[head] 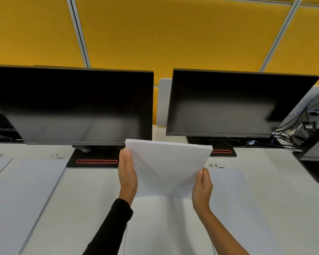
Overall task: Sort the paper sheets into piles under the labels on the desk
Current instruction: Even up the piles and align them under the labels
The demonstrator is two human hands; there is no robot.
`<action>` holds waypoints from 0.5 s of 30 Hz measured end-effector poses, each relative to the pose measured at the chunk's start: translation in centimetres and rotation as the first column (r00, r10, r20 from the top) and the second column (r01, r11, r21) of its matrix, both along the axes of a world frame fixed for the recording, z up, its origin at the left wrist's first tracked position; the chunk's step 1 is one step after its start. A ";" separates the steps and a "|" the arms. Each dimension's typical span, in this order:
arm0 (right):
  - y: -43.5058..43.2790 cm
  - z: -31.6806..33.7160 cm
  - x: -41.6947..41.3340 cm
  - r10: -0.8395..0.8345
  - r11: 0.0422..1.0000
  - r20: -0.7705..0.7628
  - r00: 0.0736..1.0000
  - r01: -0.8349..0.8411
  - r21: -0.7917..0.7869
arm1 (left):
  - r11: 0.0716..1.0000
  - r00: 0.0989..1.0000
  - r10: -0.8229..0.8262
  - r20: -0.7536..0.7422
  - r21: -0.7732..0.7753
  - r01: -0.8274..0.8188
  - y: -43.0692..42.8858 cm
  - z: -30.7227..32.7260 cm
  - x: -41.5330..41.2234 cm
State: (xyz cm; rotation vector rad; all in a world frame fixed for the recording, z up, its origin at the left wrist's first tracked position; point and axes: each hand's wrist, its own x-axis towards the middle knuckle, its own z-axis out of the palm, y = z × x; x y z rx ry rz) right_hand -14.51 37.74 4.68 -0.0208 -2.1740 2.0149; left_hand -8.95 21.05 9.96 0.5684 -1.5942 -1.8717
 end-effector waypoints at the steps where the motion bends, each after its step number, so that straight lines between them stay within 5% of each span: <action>1: 0.2 -0.3 0.0 0.001 1.000 0.002 1.000 -0.001 0.019 | 0.999 1.000 0.009 0.029 -0.036 -0.007 0.0 -0.5 0.2; 15: 1.7 -2.2 0.2 -0.028 0.994 0.051 0.998 0.023 0.106 | 0.977 0.971 0.030 0.236 -0.213 0.022 -1.5 -5.8 2.2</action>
